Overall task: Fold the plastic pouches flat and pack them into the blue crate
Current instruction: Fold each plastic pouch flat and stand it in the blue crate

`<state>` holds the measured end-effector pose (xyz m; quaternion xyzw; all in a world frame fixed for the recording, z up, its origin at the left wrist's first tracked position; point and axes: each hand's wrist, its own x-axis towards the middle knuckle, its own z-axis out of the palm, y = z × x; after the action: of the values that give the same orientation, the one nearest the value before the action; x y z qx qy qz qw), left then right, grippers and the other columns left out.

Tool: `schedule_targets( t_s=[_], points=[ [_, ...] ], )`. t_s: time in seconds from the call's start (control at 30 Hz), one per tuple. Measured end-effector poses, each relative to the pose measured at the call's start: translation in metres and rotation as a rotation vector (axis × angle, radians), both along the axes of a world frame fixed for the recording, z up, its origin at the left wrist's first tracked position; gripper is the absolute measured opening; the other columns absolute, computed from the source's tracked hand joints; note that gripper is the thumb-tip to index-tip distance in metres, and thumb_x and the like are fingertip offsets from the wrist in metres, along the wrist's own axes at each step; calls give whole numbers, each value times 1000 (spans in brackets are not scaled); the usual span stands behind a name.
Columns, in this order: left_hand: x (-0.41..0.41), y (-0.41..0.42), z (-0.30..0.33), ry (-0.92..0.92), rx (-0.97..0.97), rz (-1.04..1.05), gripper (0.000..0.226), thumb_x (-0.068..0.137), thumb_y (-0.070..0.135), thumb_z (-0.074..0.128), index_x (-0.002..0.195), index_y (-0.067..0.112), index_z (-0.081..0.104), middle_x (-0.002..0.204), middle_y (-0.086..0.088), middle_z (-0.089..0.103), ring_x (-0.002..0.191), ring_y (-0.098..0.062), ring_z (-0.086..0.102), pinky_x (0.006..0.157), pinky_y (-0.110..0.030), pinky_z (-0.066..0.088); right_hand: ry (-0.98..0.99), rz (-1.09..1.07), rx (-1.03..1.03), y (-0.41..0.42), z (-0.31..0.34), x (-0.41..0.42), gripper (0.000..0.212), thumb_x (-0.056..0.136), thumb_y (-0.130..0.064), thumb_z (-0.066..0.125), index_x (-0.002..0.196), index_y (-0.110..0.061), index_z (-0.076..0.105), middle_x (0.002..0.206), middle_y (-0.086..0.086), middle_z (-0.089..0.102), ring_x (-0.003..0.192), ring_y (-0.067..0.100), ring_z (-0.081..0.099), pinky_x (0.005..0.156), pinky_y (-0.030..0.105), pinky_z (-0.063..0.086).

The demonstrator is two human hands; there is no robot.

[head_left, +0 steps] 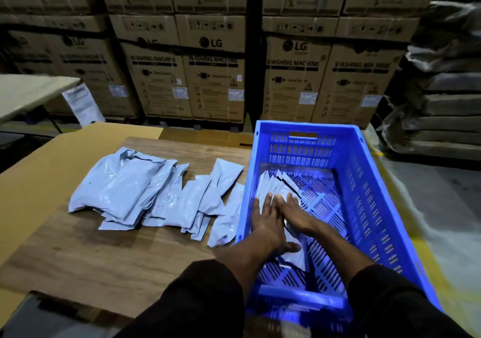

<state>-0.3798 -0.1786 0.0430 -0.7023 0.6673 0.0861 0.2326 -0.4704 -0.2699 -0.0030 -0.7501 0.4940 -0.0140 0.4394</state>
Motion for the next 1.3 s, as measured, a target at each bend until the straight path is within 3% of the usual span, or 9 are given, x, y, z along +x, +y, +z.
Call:
schedule_targets(
  t_s=[0.07, 0.2, 0.37, 0.6, 0.7, 0.77, 0.9, 1.03, 1.3],
  points=[
    [-2, 0, 6, 0, -17, -10, 121, 84, 88, 36, 158, 10, -20, 166, -12, -25, 149, -31, -33, 117, -62, -19, -10, -7, 3, -7, -2, -3, 131, 59, -101, 0, 160, -18, 0, 165, 4, -16, 151, 18, -17, 124, 42, -7],
    [-9, 8, 30, -31, -42, -66, 109, 95, 75, 40, 160, 1, -9, 168, -19, -13, 155, -33, -18, 116, -59, -21, -18, -34, -36, -10, 5, -6, 103, 79, -81, 8, 160, -17, 11, 167, 7, 0, 154, 18, -1, 126, 41, 1],
    [-2, 26, 72, 6, -181, -209, 89, 101, 63, 41, 160, 3, 13, 168, -19, 9, 157, -33, -3, 119, -57, -19, -86, -57, -94, -18, 5, -12, 109, 70, -95, 12, 157, -30, 26, 165, 3, 18, 153, 18, 15, 125, 44, 13],
    [63, 61, 74, 343, -702, -288, 69, 100, 52, 39, 151, 6, 42, 165, -14, 30, 157, -31, 7, 125, -54, 6, 28, -117, -272, -1, 35, -13, 117, 77, -92, 6, 153, -8, 35, 158, 13, 34, 147, 29, 31, 122, 42, 20],
    [116, 83, 47, 531, -993, -261, 60, 96, 47, 38, 134, 5, 60, 153, -16, 48, 148, -36, 33, 119, -52, 30, 131, -202, -389, 5, 47, -9, 102, 81, -90, 9, 114, -10, 63, 121, 16, 65, 118, 30, 59, 98, 42, 43],
    [156, 101, 21, 584, -1068, -212, 51, 98, 39, 48, 132, 4, 62, 152, -14, 50, 147, -35, 37, 117, -50, 34, 181, -334, -549, 18, 74, 0, 76, 91, -78, 25, 86, -9, 56, 89, 18, 64, 93, 35, 64, 76, 40, 42],
    [235, 146, -49, 503, -961, -119, 48, 99, 38, 49, 132, 6, 61, 155, -14, 45, 149, -34, 33, 115, -51, 37, 14, -419, -939, 51, 142, 41, 37, 98, -35, 56, 111, -2, 68, 105, 25, 71, 101, 40, 67, 89, 44, 49],
    [287, 184, -107, 393, -715, -56, 58, 96, 45, 41, 134, 6, 60, 157, -18, 41, 145, -38, 38, 115, -48, 30, -122, -315, -1123, 94, 174, 115, 29, 95, -23, 61, 114, -2, 69, 110, 19, 72, 100, 34, 68, 88, 38, 50],
    [332, 222, -144, 380, -527, 72, 64, 87, 49, 41, 126, 4, 67, 143, -24, 55, 124, -38, 60, 98, -52, 54, 201, 272, -983, 171, 33, 245, 30, 83, -23, 67, 105, -3, 68, 116, 21, 66, 109, 41, 62, 91, 50, 51]
  ],
)
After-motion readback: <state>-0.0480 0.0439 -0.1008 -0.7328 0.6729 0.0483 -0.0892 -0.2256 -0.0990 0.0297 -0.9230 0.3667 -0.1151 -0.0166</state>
